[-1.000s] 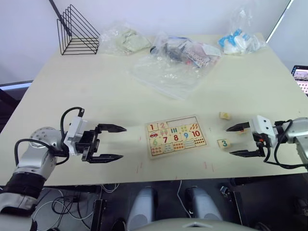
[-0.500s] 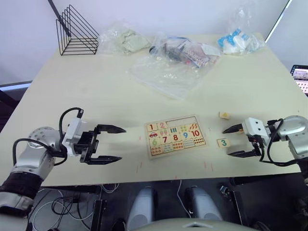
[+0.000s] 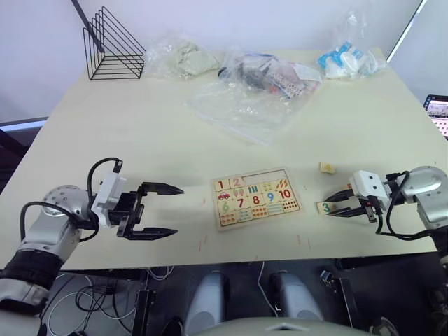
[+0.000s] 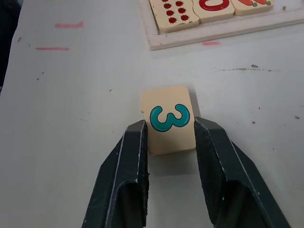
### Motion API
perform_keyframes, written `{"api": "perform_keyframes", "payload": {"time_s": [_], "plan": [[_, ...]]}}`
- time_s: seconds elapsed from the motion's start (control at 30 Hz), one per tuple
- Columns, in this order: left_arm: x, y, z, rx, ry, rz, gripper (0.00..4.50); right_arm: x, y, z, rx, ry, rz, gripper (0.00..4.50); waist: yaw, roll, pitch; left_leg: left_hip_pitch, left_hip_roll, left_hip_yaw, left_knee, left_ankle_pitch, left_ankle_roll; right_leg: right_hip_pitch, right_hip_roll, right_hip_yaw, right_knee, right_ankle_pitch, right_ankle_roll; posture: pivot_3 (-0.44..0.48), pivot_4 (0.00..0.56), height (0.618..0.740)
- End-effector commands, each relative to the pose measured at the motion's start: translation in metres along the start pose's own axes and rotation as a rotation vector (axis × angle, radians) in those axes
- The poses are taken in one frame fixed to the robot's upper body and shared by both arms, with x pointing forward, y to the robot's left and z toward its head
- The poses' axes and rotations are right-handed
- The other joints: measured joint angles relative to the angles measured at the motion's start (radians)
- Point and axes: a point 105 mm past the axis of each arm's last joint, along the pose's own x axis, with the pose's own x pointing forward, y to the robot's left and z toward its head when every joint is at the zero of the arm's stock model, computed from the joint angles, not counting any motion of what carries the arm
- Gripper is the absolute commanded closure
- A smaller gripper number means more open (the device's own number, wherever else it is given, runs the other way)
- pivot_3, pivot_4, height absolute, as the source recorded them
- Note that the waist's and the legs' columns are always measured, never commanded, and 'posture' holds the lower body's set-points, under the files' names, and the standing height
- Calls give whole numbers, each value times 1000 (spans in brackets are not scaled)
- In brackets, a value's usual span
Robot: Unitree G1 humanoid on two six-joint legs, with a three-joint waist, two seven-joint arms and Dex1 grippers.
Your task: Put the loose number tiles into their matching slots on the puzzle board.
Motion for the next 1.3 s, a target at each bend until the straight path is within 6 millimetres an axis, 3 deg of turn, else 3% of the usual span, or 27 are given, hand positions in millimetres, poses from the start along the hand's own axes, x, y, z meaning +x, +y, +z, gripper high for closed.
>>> {"api": "perform_keyframes", "payload": {"time_s": [0.03,0.3,0.6,0.77,0.93,1.1,1.3], "plan": [[-4,1,10,45,-36,9,0,-12,-11,24,-30,17,-44,3653,0,0,0,0,0,0,0,0,0,0,0,0,0,0,0,0,150,740],[-6,1,13,42,-84,87,0,-1,-25,66,-59,118,-105,3653,-2,1,0,-1,0,-2,0,0,0,-2,0,0,0,0,0,0,150,740],[0,-7,13,36,-93,175,0,34,-43,121,-134,154,-77,3653,-2,1,0,-3,0,-3,0,0,0,-5,0,1,1,0,0,0,150,740],[-2,-9,13,31,-91,228,0,57,-41,138,-139,189,-24,3653,-1,0,0,-10,0,-6,1,0,0,-10,-1,-2,0,0,0,0,150,740],[-3,-11,11,22,-87,274,0,73,-60,152,-88,236,-97,3653,-3,1,0,-15,0,-7,1,0,0,-13,-1,-3,1,1,0,0,150,740],[-4,-12,9,7,-84,324,0,87,-64,167,-95,266,-79,3653,-4,1,0,-14,0,-7,1,0,0,-14,-1,-4,1,1,-1,0,150,740],[1,-12,10,6,-87,347,0,99,-66,165,-97,331,-55,3653,-3,1,0,-15,-1,-7,1,0,0,-13,-2,-5,1,1,-1,0,150,740]]}}
